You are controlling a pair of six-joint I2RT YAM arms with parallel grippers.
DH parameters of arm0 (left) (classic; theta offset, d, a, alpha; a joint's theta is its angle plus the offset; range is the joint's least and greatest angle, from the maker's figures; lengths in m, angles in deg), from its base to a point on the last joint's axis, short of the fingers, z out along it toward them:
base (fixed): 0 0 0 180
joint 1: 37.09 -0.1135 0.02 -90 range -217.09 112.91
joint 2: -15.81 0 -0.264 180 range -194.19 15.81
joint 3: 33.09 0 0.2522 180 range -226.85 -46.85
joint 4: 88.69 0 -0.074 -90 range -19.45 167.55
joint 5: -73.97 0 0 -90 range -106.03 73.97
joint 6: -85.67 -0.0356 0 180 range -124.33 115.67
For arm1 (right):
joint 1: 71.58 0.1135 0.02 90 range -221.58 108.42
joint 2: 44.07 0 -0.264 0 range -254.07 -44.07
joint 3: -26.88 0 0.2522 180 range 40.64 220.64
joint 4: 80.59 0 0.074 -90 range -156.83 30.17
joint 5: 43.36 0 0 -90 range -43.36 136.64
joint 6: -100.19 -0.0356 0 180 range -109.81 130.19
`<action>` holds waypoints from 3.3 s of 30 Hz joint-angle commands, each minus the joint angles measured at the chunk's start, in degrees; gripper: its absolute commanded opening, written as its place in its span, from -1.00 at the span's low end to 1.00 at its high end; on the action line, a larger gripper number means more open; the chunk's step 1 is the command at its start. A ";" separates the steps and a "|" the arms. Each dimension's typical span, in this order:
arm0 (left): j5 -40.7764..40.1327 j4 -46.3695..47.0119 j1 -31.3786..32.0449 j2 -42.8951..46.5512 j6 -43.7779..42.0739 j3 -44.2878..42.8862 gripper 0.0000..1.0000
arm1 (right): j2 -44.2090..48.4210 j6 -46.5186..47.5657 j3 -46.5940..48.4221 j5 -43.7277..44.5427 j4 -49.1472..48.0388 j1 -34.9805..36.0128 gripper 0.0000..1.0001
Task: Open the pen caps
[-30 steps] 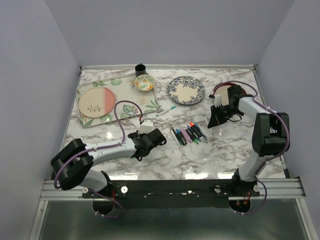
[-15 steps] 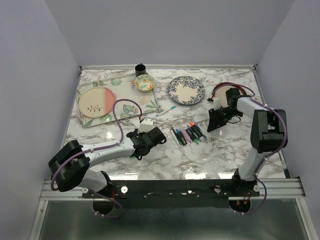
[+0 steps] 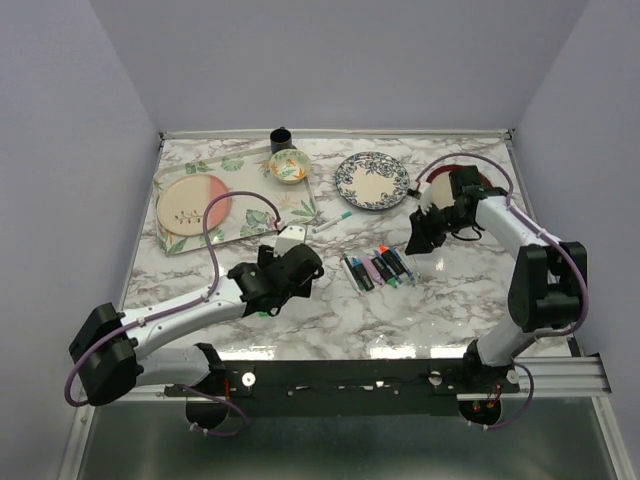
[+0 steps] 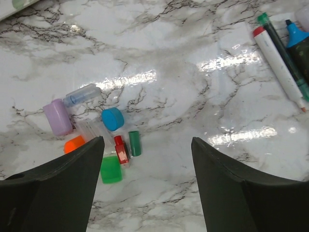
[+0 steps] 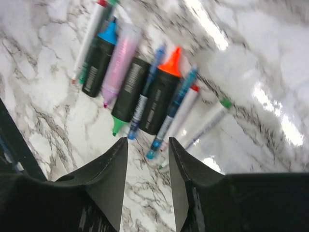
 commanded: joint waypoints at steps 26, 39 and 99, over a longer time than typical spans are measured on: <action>5.22 3.79 -9.23 33.60 -24.47 2.02 0.97 | -25.74 52.29 43.24 21.67 9.23 28.79 0.45; 10.58 5.28 -13.45 32.63 -24.74 2.45 0.97 | -33.74 49.46 48.95 27.56 6.49 30.90 -0.30; 37.39 -17.92 -21.71 -65.02 -52.78 -71.37 -0.20 | 17.06 -14.88 8.62 -35.37 -4.76 -2.76 -0.49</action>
